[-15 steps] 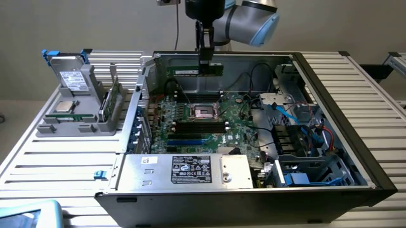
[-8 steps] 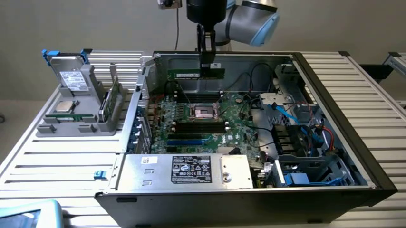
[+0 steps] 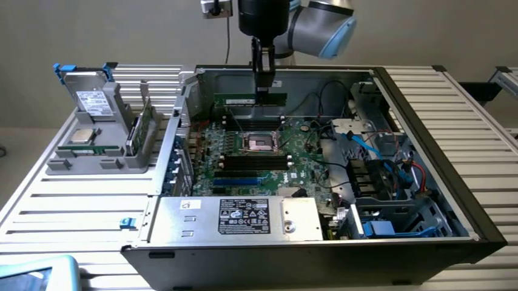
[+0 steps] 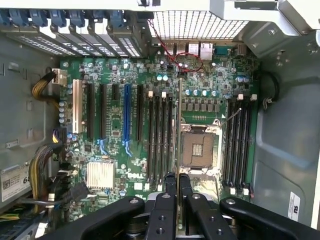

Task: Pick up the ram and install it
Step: 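Insert the ram into the slot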

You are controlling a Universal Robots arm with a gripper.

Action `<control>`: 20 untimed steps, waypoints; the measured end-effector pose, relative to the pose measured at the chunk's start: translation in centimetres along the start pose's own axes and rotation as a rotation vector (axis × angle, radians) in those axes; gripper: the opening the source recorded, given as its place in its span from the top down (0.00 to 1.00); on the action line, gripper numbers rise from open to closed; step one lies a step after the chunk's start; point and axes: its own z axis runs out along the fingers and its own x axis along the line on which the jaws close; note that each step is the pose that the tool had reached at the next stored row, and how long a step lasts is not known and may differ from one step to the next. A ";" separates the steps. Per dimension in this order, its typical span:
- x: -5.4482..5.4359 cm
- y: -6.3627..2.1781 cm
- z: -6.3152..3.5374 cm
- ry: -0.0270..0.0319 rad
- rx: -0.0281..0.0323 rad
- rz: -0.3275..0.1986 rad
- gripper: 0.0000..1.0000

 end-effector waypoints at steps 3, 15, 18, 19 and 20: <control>0.1 -0.10 0.55 -0.0013 -0.0002 0.004 0.86; 0.3 -0.52 2.75 -0.0014 -0.0005 0.012 0.86; 0.7 -0.50 3.23 -0.0006 -0.0002 0.012 0.86; 0.9 -0.50 3.37 -0.0004 0.0001 0.012 0.86; 1.0 -0.49 3.51 -0.0005 0.0007 0.012 0.86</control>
